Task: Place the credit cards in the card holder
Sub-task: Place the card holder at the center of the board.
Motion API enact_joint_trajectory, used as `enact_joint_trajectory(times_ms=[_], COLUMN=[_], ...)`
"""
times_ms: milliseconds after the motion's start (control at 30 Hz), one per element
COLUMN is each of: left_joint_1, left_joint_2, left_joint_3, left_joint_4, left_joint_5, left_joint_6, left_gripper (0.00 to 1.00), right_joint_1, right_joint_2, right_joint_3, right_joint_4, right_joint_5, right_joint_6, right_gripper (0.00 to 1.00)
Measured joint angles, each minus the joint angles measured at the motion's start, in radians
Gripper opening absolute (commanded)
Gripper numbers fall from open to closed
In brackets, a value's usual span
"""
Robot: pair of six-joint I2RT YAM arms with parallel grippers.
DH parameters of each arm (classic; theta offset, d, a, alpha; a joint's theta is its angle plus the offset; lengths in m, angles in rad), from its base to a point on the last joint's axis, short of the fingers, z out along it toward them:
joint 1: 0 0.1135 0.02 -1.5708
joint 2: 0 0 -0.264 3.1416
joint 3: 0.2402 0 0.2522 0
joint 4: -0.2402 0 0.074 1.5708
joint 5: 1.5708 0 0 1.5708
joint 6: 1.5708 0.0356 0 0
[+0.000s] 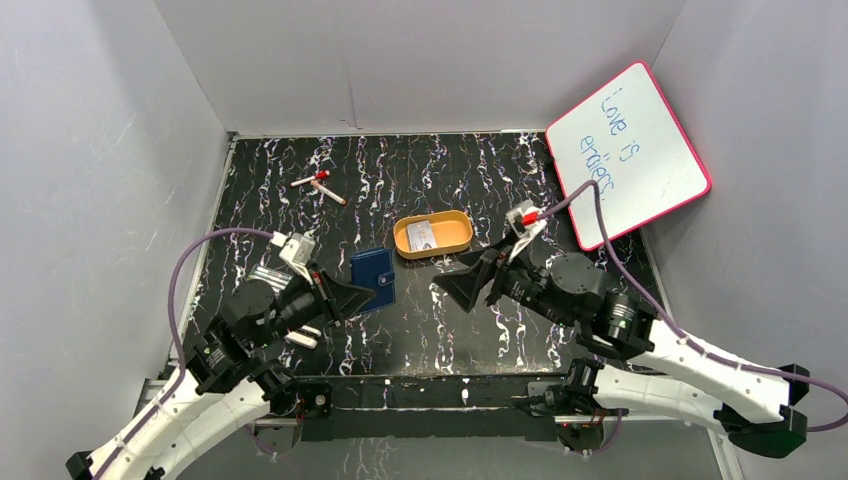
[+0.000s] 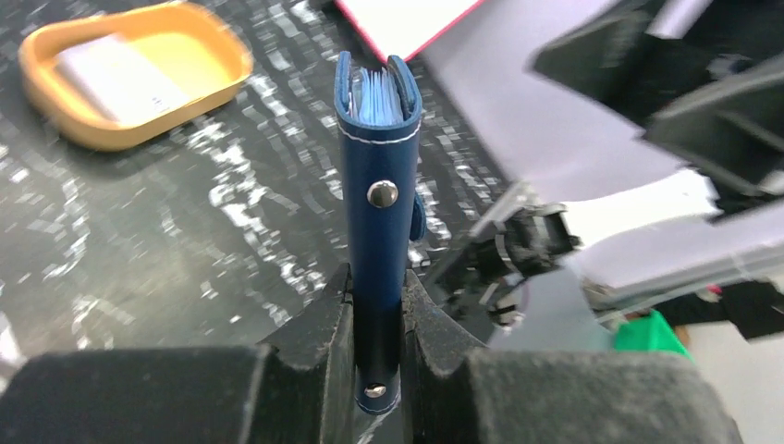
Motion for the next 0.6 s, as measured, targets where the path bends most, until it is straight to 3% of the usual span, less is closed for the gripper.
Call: enact_joint_trajectory(times_ms=[267, 433, 600], left_joint_1=[0.000, 0.000, 0.000], left_joint_2=[0.147, 0.223, 0.277], left_joint_3=[0.004, -0.059, -0.178], left_joint_4=[-0.193, -0.184, -0.163], left_joint_5=[-0.191, -0.225, -0.220], left_joint_6=[-0.047, -0.149, -0.243], left_gripper=[0.00, 0.00, 0.00], right_joint_1=[0.000, 0.000, 0.000], right_joint_2=[-0.122, -0.131, -0.142], right_joint_3=[0.013, 0.007, -0.133], right_joint_4=[-0.184, -0.228, -0.206], right_joint_5=[0.205, 0.280, 0.329], right_joint_6=[-0.047, -0.071, -0.069], right_gripper=[0.85, 0.87, 0.86])
